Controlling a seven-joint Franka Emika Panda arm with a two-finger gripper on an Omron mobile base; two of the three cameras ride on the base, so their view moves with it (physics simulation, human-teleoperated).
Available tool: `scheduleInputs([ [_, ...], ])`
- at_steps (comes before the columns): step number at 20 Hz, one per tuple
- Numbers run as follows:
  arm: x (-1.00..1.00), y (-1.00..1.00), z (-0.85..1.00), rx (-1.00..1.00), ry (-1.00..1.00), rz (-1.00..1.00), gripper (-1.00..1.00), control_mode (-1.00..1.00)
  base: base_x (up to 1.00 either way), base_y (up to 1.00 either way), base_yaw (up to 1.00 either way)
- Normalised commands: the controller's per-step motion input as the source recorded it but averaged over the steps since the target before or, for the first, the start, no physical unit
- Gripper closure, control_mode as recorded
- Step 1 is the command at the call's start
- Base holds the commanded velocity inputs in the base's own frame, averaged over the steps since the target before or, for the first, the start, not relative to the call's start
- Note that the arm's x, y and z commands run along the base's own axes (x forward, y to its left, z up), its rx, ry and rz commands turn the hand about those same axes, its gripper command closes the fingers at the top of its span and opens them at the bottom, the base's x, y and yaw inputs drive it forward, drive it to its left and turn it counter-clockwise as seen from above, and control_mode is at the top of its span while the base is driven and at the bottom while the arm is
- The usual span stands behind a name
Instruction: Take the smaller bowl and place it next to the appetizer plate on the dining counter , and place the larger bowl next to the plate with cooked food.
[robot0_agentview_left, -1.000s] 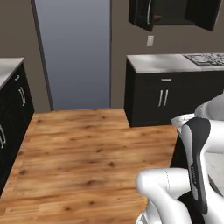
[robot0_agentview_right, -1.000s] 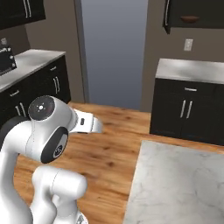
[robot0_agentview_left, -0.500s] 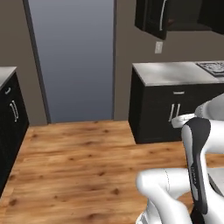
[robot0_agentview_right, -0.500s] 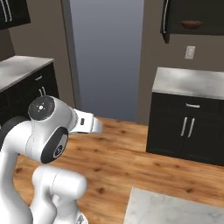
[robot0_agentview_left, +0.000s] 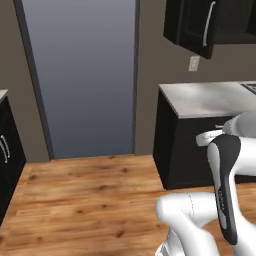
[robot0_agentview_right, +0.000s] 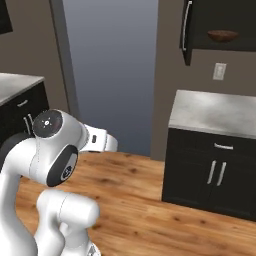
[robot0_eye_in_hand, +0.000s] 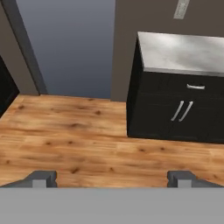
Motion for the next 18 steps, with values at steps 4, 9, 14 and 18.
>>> scheduleInputs([
  [4,0.00,0.00,0.00,0.00,0.00,0.00,-1.00,1.00,0.94,-0.35,0.00],
  [9,0.00,0.00,0.00,0.00,0.00,0.00,-1.00,1.00,0.55,-0.79,0.00],
  [14,0.00,0.00,0.00,0.00,0.00,0.00,-1.00,1.00,0.33,-0.92,0.00],
  [18,0.00,0.00,0.00,0.00,0.00,0.00,-1.00,1.00,0.39,-0.87,0.00],
])
